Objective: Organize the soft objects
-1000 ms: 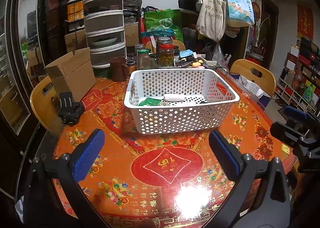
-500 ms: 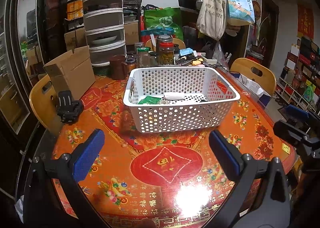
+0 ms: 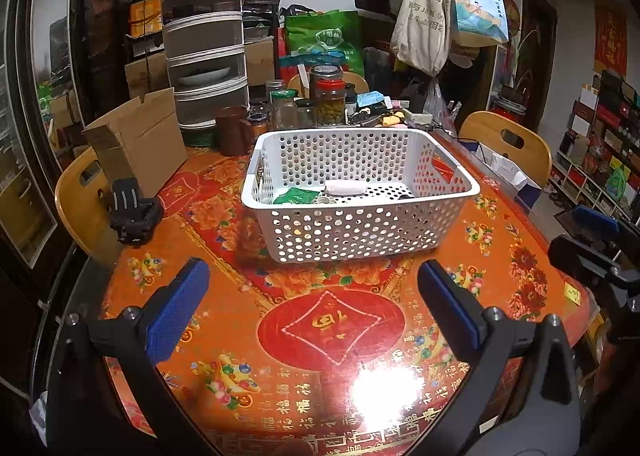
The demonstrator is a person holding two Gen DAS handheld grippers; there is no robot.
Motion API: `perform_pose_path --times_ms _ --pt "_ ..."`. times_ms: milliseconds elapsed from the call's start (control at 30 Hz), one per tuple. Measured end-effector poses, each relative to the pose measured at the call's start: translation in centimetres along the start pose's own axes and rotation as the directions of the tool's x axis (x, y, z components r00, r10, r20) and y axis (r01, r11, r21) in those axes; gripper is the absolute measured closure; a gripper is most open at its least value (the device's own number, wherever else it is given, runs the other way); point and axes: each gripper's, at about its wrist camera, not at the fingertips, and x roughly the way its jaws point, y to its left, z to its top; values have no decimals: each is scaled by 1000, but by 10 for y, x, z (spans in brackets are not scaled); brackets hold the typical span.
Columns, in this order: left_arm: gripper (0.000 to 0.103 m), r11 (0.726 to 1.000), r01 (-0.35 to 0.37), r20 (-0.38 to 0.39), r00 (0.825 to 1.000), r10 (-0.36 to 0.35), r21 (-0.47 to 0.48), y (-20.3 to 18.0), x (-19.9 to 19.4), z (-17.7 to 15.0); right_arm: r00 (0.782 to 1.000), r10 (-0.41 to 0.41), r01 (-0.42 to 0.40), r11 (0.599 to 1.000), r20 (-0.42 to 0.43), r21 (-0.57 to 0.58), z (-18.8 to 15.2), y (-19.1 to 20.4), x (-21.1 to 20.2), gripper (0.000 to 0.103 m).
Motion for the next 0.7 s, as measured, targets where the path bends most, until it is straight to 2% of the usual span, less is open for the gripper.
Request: perform_pose_path --times_ms 700 --pt "0 1000 9 -8 1000 -9 12 -6 2 -1 1000 -4 4 1000 -14 15 -2 1 5 0"
